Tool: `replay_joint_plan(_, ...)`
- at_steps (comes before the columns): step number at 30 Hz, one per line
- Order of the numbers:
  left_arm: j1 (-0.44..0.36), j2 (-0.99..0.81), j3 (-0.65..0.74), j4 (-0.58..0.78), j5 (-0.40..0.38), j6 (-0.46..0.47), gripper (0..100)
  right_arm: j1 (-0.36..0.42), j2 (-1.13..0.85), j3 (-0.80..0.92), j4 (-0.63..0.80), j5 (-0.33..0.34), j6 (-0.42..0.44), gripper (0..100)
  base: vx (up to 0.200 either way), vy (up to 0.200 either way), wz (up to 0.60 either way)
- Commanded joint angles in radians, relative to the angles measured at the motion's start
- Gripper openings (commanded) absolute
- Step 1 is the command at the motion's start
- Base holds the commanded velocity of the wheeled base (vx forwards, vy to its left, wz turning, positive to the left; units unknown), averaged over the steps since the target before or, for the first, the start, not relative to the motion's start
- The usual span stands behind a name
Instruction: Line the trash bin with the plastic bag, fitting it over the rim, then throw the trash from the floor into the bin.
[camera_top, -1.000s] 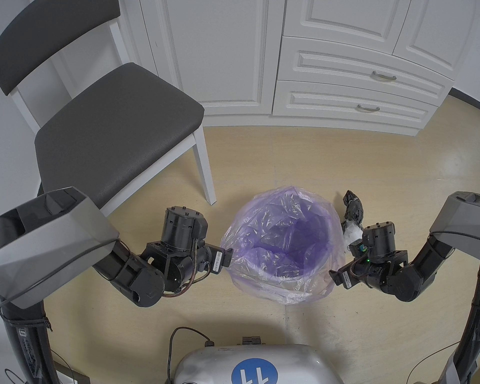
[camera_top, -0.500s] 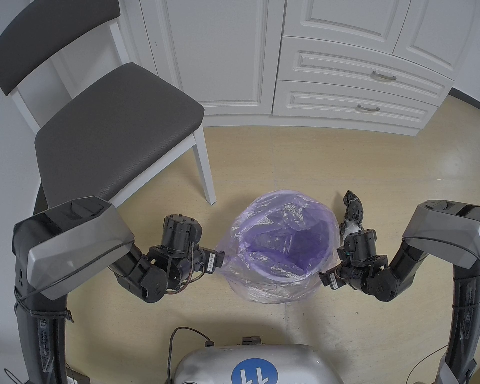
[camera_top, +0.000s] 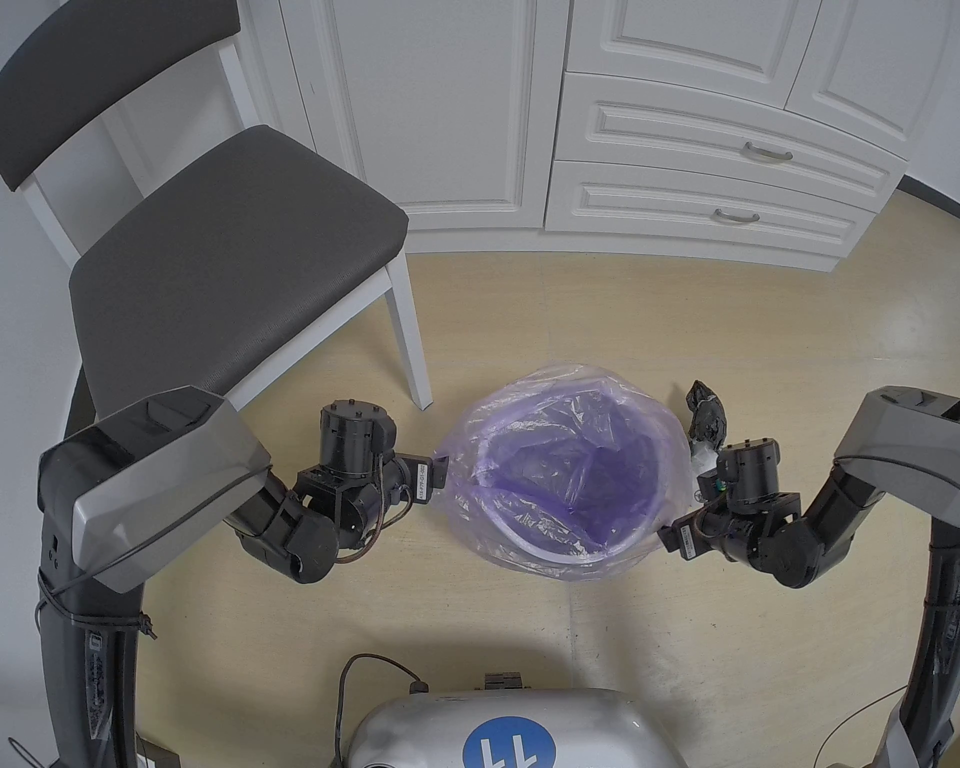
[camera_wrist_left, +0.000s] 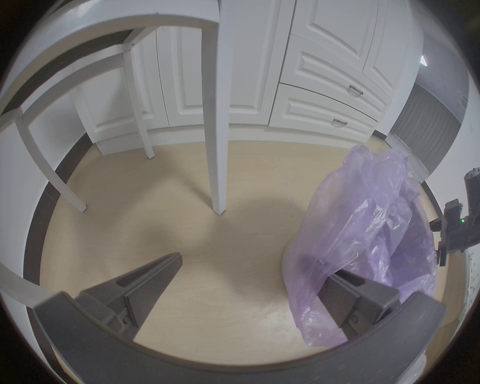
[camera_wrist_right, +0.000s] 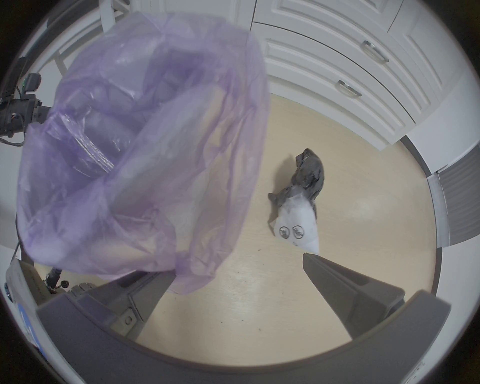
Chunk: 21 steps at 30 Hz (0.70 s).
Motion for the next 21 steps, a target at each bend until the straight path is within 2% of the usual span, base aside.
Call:
replay_joint_plan(1, -0.004, -0.048, -0.007, -0.002, 0.0, -0.001, 100, -0.03, -0.101, 0.031, 0.003, 0.016, -0.014, 100, 0.0, 0.0, 0.0)
replay_joint_plan(6, -0.01, -0.057, -0.045, -0.002, -0.002, 0.0, 100, -0.07, -0.101, -0.004, -0.011, 0.017, -0.009, 100, 0.0, 0.0, 0.0)
replay_joint_plan(15, -0.019, -0.004, -0.16, 0.013, 0.004, 0.002, 100, -0.073, -0.074, -0.033, -0.014, 0.022, 0.005, 100, 0.0, 0.0, 0.0)
replay_joint_plan(18, -0.017, 0.019, -0.2, 0.018, 0.004, 0.002, 100, -0.074, -0.041, -0.064, -0.014, 0.03, 0.022, 100, 0.0, 0.0, 0.0)
replay_joint_plan(19, -0.013, 0.05, -0.238, 0.021, 0.004, 0.002, 100, -0.074, -0.008, -0.092, -0.014, 0.034, 0.066, 100, 0.0, 0.0, 0.0)
replay_joint_plan(21, -0.011, 0.065, -0.257, 0.022, 0.004, 0.002, 100, -0.074, 0.006, -0.104, -0.014, 0.037, 0.08, 100, 0.0, 0.0, 0.0)
